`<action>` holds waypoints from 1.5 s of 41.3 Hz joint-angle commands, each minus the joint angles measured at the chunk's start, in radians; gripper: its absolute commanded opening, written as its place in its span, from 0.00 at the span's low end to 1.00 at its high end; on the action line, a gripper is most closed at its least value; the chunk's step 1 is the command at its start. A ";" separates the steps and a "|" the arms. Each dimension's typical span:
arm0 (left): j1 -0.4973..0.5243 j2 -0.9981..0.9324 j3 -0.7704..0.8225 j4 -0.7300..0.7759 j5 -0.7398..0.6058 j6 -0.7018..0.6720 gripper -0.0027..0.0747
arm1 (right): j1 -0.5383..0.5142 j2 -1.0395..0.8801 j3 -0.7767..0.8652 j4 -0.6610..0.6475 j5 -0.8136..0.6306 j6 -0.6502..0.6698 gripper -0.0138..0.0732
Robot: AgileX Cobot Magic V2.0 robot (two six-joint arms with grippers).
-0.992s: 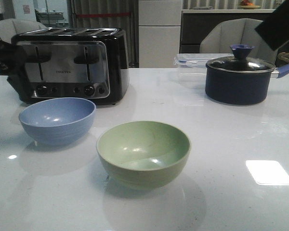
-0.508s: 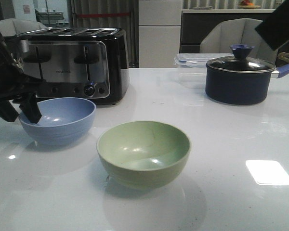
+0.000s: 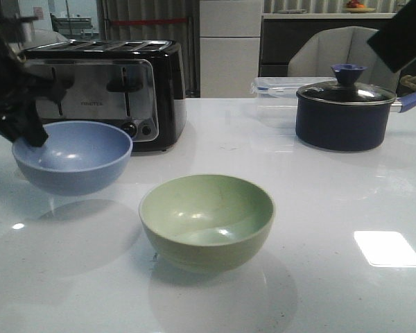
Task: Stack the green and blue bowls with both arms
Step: 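Grasp the rim of the light blue bowl with the left gripper, then carry the blue bowl with the left gripper and lower it into the green bowl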
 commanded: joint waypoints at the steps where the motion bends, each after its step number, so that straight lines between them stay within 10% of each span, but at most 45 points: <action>1: -0.008 -0.108 -0.072 -0.044 0.054 0.001 0.16 | 0.001 -0.013 -0.027 0.003 -0.061 -0.013 0.64; 13: -0.059 -0.176 -0.178 -0.161 0.258 0.001 0.16 | 0.000 -0.013 -0.027 0.003 -0.063 -0.013 0.64; 35: -0.352 -0.172 -0.179 -0.172 0.200 0.023 0.16 | 0.000 -0.013 -0.027 0.002 -0.064 -0.013 0.64; 62: -0.375 0.087 -0.179 -0.171 0.175 0.027 0.16 | 0.000 -0.013 -0.027 -0.006 -0.064 -0.013 0.64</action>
